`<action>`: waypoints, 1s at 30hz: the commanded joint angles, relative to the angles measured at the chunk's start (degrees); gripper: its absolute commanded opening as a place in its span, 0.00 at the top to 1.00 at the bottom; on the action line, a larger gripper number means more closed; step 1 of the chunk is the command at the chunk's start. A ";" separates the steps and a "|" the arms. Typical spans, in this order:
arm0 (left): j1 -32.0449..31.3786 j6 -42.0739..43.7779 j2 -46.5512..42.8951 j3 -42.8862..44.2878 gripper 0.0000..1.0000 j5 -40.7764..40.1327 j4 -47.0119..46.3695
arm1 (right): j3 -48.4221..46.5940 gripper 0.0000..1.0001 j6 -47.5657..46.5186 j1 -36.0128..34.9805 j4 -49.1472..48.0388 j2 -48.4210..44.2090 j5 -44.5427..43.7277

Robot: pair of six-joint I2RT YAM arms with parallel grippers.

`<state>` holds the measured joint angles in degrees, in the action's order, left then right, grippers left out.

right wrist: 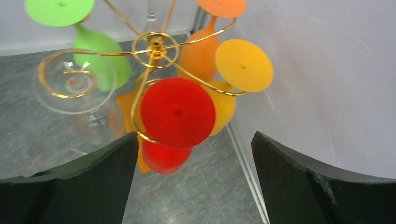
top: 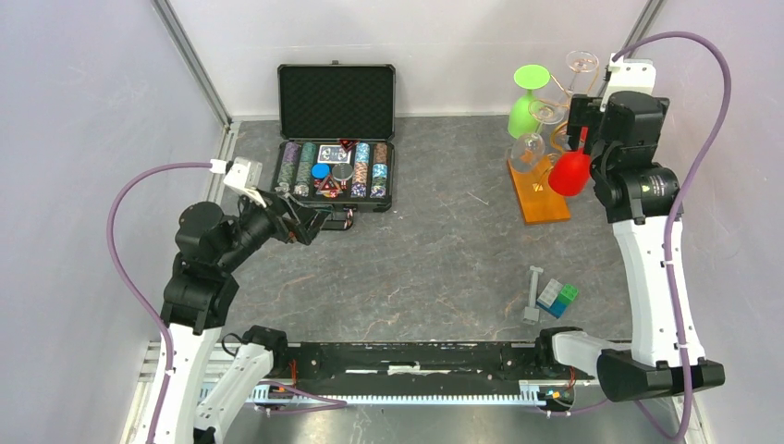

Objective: Take the wine glass off the wine glass rack

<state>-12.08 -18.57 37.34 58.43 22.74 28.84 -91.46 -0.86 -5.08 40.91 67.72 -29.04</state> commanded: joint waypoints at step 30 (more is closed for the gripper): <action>0.03 3.02 -2.80 -3.25 0.00 -0.16 -4.28 | -14.64 0.64 -18.53 -17.54 8.92 15.48 -24.47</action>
<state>-12.08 -17.89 34.81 55.27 22.83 26.46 -103.22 -17.37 -22.11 51.81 83.46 -46.78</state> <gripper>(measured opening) 0.993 0.411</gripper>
